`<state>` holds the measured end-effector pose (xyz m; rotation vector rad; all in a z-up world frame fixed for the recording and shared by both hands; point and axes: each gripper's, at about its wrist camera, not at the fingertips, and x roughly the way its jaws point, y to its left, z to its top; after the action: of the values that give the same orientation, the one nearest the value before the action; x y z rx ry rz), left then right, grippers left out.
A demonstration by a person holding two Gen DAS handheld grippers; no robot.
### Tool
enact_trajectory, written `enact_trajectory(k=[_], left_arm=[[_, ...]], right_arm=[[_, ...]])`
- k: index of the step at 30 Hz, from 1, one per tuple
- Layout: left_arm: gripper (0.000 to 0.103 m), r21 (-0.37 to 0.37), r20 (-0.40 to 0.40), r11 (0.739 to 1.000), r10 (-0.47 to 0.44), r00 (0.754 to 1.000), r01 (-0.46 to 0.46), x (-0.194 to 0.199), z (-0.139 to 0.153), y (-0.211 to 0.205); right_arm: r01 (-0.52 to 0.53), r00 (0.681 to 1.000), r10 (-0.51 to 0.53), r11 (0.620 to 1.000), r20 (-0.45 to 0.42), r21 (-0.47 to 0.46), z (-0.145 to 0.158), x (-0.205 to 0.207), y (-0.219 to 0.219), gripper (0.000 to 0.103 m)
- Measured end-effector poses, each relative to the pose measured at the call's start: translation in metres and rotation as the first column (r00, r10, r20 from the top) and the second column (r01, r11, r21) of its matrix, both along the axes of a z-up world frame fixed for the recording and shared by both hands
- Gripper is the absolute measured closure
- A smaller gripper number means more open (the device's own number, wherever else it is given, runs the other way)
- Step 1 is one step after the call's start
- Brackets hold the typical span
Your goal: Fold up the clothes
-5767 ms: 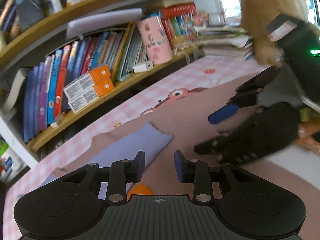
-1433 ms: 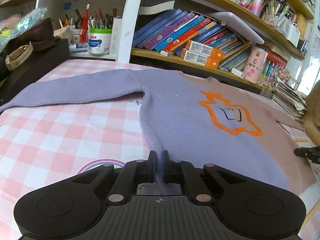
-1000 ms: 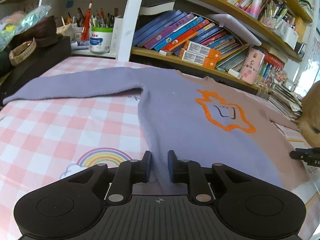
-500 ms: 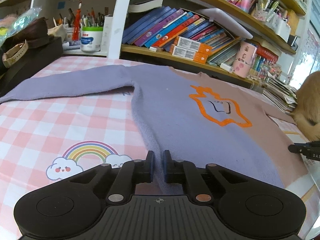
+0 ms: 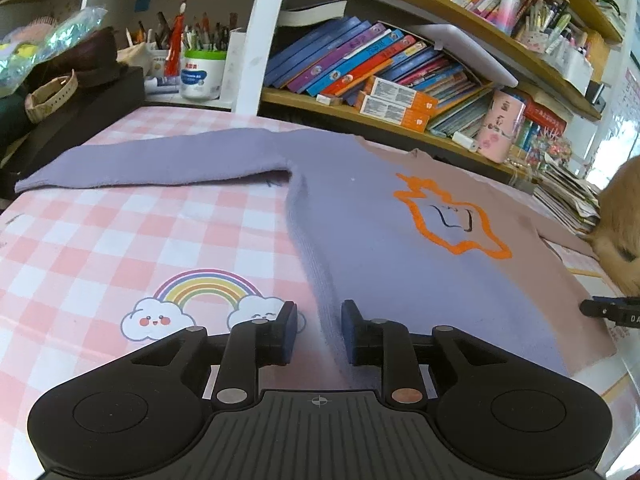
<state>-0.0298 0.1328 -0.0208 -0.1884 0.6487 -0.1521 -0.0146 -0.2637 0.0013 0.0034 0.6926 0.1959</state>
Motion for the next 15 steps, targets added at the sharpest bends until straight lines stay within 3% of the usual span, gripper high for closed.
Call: enact_trajectory(k=[4, 6, 15], left_arm=[[0.088, 0.006, 0.001, 1.0, -0.013, 1.0, 0.013, 0.004, -0.001, -0.004], [0.093, 0.004, 0.001, 1.0, -0.022, 1.0, 0.022, 0.005, -0.001, -0.007], [0.096, 0.012, -0.003, 0.998, -0.069, 0.998, 0.069, 0.014, 0.0, -0.026]], right_arm=[[-0.012, 1.0, 0.012, 1.0, -0.002, 0.001, 0.0, 0.0, 0.001, 0.087], [-0.005, 1.0, 0.005, 1.0, 0.002, -0.007, 0.001, -0.002, -0.001, 0.089], [0.027, 1.0, -0.026, 0.999, 0.016, -0.04, 0.001, -0.007, -0.009, 0.091]])
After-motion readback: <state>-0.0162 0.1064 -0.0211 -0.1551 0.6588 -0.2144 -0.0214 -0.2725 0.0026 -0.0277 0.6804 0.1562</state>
